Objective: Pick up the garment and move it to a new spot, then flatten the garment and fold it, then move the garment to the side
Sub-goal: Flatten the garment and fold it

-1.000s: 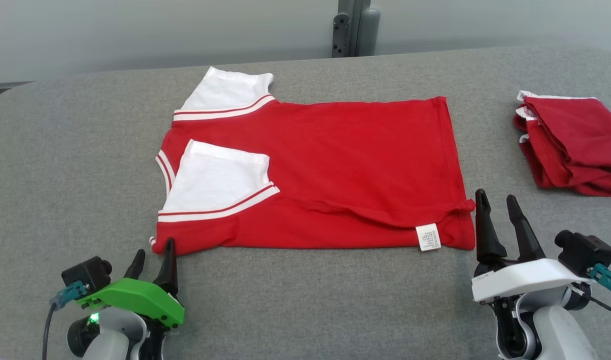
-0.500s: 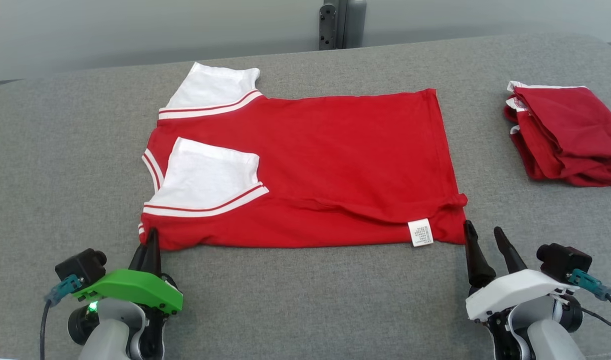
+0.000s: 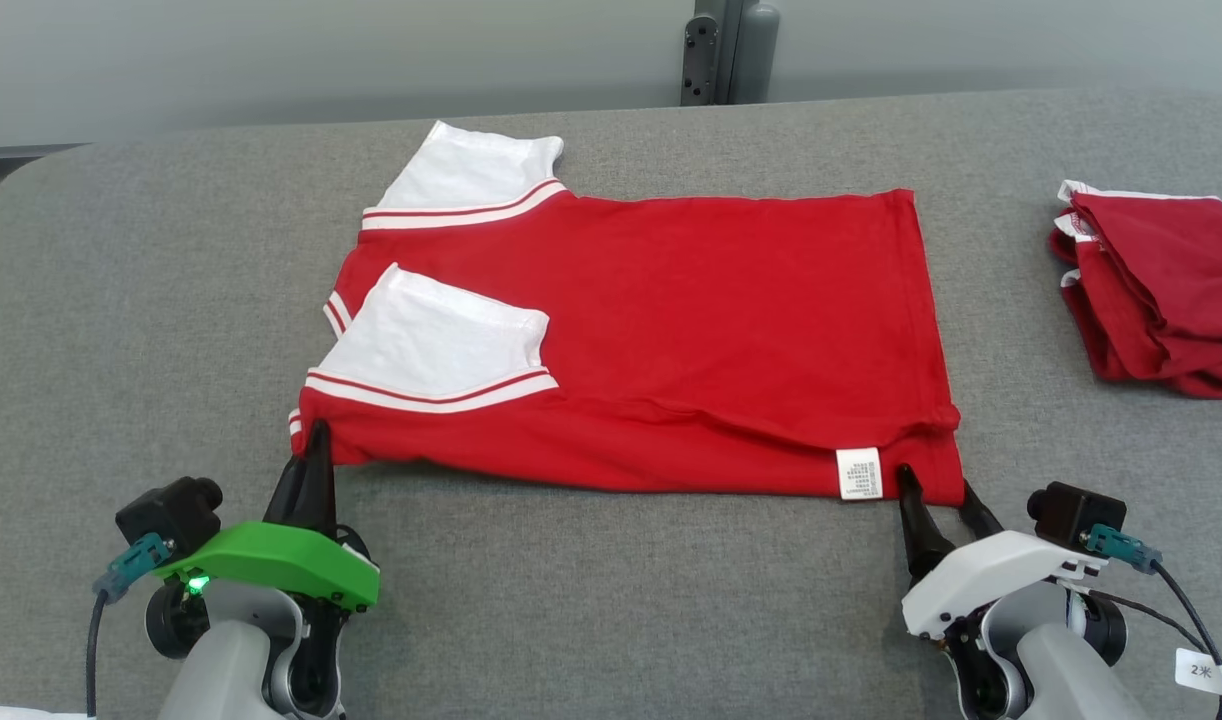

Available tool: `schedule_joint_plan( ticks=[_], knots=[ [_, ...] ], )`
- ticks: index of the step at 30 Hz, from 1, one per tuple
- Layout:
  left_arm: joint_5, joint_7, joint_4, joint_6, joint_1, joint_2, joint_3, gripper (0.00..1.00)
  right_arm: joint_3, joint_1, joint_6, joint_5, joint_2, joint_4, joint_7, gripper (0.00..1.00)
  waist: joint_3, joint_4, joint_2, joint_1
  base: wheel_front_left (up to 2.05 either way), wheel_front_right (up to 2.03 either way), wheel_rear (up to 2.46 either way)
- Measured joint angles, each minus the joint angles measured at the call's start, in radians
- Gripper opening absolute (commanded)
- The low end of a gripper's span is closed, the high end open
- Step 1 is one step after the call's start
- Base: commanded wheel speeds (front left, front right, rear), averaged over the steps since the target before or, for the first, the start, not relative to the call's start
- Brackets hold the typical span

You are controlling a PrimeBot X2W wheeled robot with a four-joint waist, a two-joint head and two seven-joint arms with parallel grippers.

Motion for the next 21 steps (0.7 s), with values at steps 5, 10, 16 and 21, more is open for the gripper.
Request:
schedule_joint_plan(
  ticks=[5,10,16,21],
  knots=[
    [0.0,-0.003,-0.018,0.004,0.014,0.002,-0.001,0.0,0.017,-0.029,0.0,0.034,0.0,0.057,-0.017,0.0,-0.01,0.003,0.0,0.0,0.0,0.0,0.0],
    [0.0,-0.014,-0.061,0.004,0.032,0.006,0.002,0.0,0.024,-0.036,0.0,0.089,0.002,0.041,-0.016,0.0,-0.027,0.002,0.0,0.0,0.0,0.0,0.0],
    [0.0,-0.017,-0.169,0.013,0.091,0.021,0.006,0.0,0.018,0.012,0.0,0.138,-0.033,-0.097,0.054,0.0,-0.05,-0.004,0.0,0.0,0.0,0.0,0.0],
    [0.0,0.002,-0.315,0.04,0.2,0.043,0.009,0.0,-0.002,0.108,0.0,0.17,-0.073,-0.263,0.14,0.0,-0.06,-0.013,0.0,0.0,0.0,0.0,0.0]
  ],
)
